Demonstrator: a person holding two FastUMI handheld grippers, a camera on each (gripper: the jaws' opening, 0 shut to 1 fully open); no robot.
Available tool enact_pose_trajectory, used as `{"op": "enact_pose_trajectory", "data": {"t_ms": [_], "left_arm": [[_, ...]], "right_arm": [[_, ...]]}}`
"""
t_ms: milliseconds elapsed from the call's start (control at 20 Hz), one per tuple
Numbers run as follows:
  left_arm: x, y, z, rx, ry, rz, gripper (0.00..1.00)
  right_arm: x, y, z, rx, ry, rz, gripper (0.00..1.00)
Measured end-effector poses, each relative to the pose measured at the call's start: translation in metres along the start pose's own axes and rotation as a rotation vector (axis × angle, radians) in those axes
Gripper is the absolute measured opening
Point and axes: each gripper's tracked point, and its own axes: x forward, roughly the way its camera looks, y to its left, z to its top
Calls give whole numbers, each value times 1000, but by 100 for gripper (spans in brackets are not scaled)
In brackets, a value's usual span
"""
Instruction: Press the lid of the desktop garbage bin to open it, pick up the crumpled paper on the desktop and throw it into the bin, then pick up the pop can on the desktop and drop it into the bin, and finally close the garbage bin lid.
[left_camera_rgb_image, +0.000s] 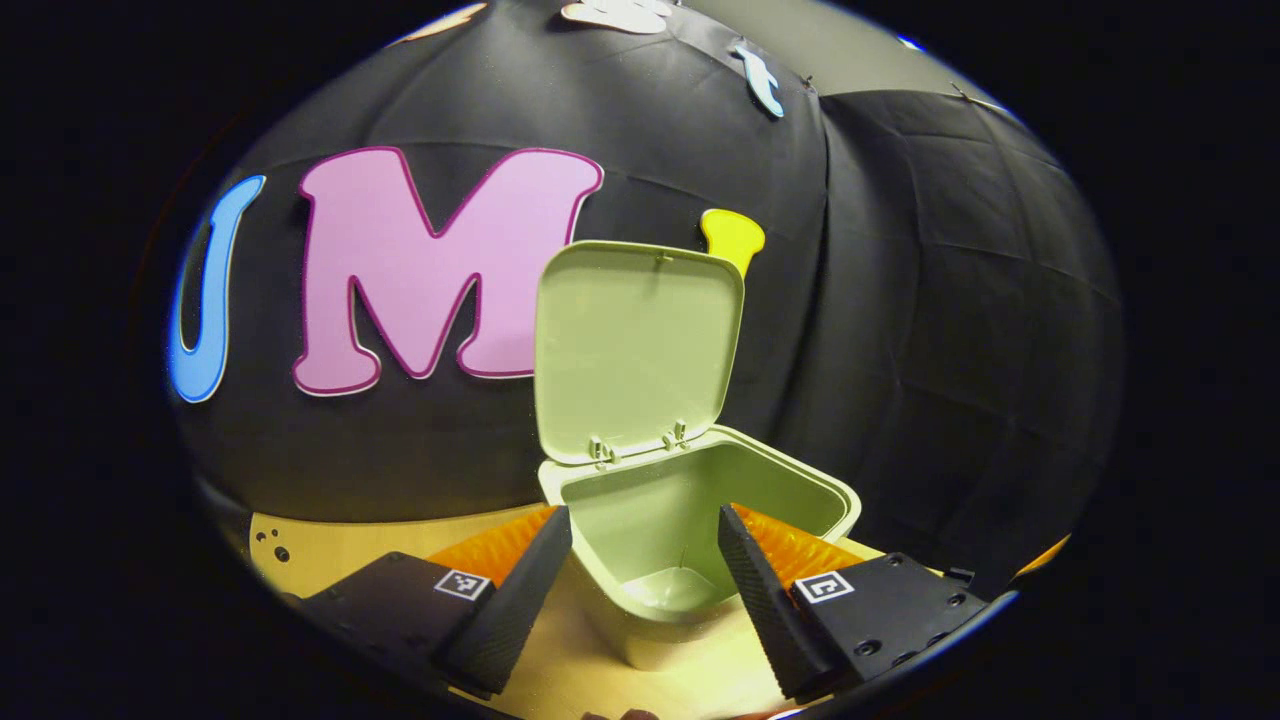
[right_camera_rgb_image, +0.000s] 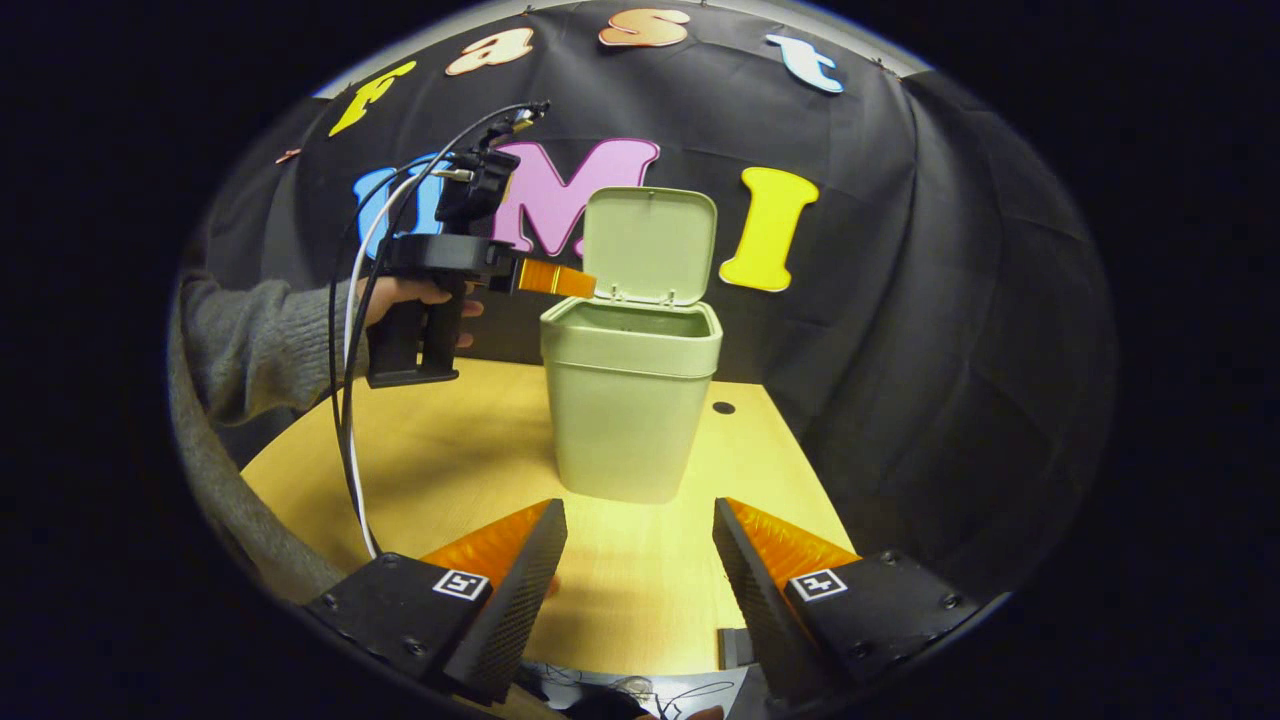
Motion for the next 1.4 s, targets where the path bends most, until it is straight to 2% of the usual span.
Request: {"op": "enact_pose_trajectory", "data": {"t_ms": [350, 650, 1000, 1400], "left_arm": [[-80, 51, 12, 20, -54, 160, 95], [-165, 83, 10, 31, -71, 312, 95], [-242, 106, -33, -41, -13, 453, 95], [-291, 129, -59, -83, 24, 536, 95]], "right_arm": [[18, 39, -14, -17, 56, 166, 95], [40, 84, -36, -104, 128, 305, 95], [69, 102, -80, -161, 240, 362, 95], [98, 116, -128, -172, 389, 384, 95]]}}
